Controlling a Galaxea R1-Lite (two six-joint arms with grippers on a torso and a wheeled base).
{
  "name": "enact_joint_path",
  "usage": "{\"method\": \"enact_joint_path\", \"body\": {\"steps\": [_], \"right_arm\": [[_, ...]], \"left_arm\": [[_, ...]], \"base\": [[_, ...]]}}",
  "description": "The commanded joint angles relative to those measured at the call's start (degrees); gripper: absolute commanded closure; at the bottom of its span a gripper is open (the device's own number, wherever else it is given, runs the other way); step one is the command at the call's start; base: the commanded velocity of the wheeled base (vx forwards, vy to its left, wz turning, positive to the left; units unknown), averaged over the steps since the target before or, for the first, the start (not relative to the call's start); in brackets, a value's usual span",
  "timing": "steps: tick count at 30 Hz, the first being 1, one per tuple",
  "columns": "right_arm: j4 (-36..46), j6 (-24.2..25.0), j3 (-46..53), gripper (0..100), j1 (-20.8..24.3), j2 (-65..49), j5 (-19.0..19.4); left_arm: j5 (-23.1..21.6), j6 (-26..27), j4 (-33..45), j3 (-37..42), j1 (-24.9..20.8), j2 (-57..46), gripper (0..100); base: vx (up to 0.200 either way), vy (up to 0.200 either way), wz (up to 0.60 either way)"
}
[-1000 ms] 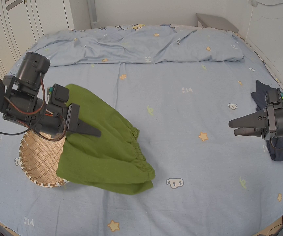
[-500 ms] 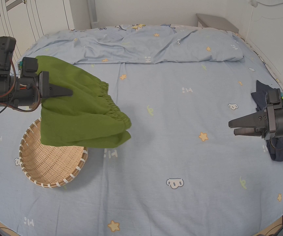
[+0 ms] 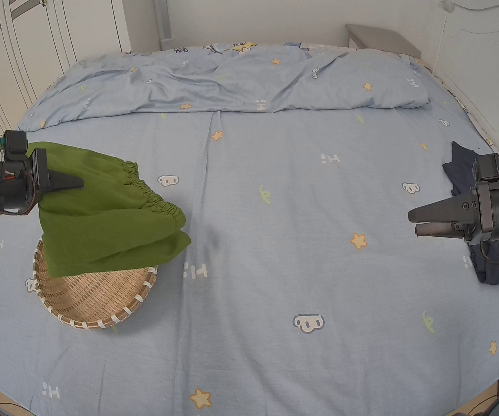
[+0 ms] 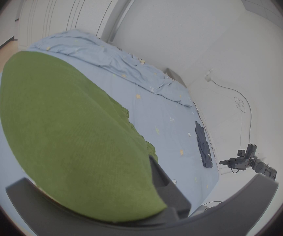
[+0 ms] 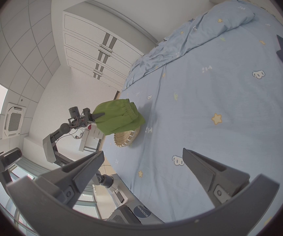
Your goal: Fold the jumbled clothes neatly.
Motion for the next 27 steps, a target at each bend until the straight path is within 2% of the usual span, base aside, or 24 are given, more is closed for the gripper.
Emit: {"method": "enact_joint_path", "body": {"steps": [1, 4, 6, 7, 9, 15, 17, 22, 27], "right_arm": [[0.1, 0.0, 0.1, 0, 0.1, -1.1, 0.6], [0.2, 0.1, 0.1, 0, 0.4, -1.1, 0.6], [0.2, 0.0, 0.1, 0, 0.4, -1.1, 0.6], [0.2, 0.0, 0.2, 0, 0.5, -1.1, 0.6], [0.2, 0.0, 0.5, 0, 0.6, -1.1, 0.6], [0.2, 0.0, 0.9, 0, 1.5, -1.0, 0.6], [0.1, 0.0, 1.3, 0, 2.0, -1.0, 0.6], [0.1, 0.0, 1.3, 0, 2.1, -1.0, 0.6], [0.0, -0.1, 1.4, 0, 2.1, -0.8, 0.6]], "left_arm": [[0.1, -1.9, 0.1, 4.2, 2.2, -2.5, 100], [0.1, -5.3, 0.8, 6.0, 3.4, -2.6, 100], [0.1, -5.6, 0.8, 6.2, 3.5, -2.6, 100], [0.2, -8.0, 1.6, 8.2, 4.4, -2.6, 100], [0.2, -8.7, 2.7, 9.0, 6.6, -1.7, 100], [0.4, -8.5, 9.9, 5.6, 9.9, 7.6, 100], [0.8, -8.0, 13.3, 3.5, 10.5, 13.9, 100], [0.9, -7.8, 13.5, 0.5, 11.5, 23.5, 100], [1.2, -7.8, 14.1, -2.1, 12.1, 28.1, 100]], "base": [[0.000, 0.000, 0.00], [0.000, 0.000, 0.00], [0.000, 0.000, 0.00], [0.000, 0.000, 0.00], [0.000, 0.000, 0.00], [0.000, 0.000, 0.00], [0.000, 0.000, 0.00], [0.000, 0.000, 0.00], [0.000, 0.000, 0.00]]}}
